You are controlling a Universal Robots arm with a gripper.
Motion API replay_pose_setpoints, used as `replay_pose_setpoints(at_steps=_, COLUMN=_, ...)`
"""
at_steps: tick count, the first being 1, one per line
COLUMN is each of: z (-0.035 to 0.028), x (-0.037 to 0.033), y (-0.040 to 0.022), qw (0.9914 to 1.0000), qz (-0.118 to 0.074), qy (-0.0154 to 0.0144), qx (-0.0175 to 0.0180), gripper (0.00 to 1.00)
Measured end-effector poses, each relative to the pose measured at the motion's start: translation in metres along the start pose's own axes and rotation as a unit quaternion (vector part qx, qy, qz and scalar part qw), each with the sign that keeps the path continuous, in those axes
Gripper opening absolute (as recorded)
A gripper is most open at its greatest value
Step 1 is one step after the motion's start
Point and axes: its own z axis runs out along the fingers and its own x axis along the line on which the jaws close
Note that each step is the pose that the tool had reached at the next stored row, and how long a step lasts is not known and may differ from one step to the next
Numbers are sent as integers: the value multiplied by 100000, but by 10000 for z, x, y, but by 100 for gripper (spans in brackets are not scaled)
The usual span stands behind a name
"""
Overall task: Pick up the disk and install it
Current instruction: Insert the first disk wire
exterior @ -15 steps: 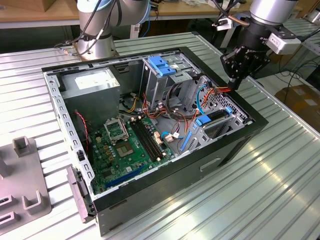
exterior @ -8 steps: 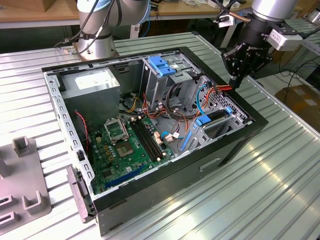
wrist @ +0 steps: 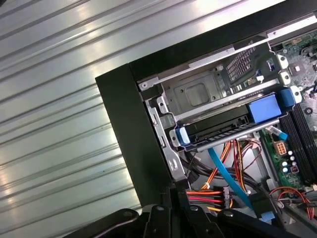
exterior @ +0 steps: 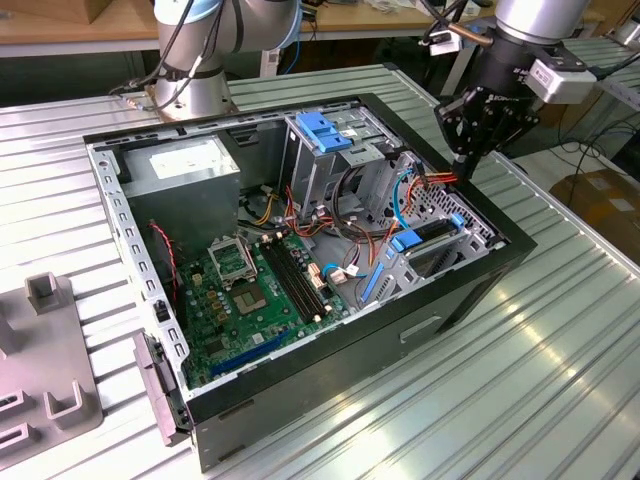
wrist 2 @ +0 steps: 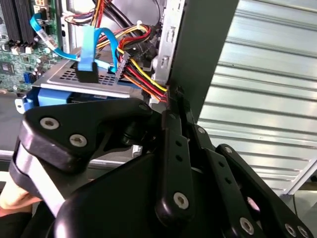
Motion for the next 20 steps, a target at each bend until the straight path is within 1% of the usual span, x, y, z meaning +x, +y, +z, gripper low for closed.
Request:
replay_pose_setpoints(at_steps=2, z=-1, x=-40, y=15, qw=100000, qz=148, qy=-6, qx=-6, gripper=16)
replay_pose_setpoints(at_steps=5, z=0, x=-43, y=17, qw=99986, qz=1649, qy=-53, qx=-112, gripper=16)
replay_pose_setpoints(at_steps=7, z=1, x=-43, y=16, qw=99954, qz=3038, qy=-93, qx=-218, gripper=16)
replay_pose_setpoints(at_steps=9, z=3, x=-43, y=16, qw=99892, qz=4641, qy=-141, qx=-337, gripper=16)
replay_pose_setpoints(at_steps=11, z=5, x=-43, y=16, qw=99740, qz=7177, qy=-216, qx=-524, gripper=16)
replay_pose_setpoints(at_steps=13, z=7, x=-44, y=16, qw=99625, qz=8622, qy=-262, qx=-630, gripper=16)
replay_pose_setpoints(at_steps=14, z=8, x=-44, y=16, qw=99513, qz=9825, qy=-299, qx=-714, gripper=16)
replay_pose_setpoints(at_steps=15, z=9, x=-44, y=16, qw=99346, qz=11380, qy=-346, qx=-830, gripper=16)
replay_pose_setpoints(at_steps=18, z=13, x=-44, y=16, qw=99023, qz=13898, qy=-427, qx=-1007, gripper=16)
replay_pose_setpoints(at_steps=20, z=14, x=-44, y=16, qw=98866, qz=14970, qy=-456, qx=-1090, gripper=16)
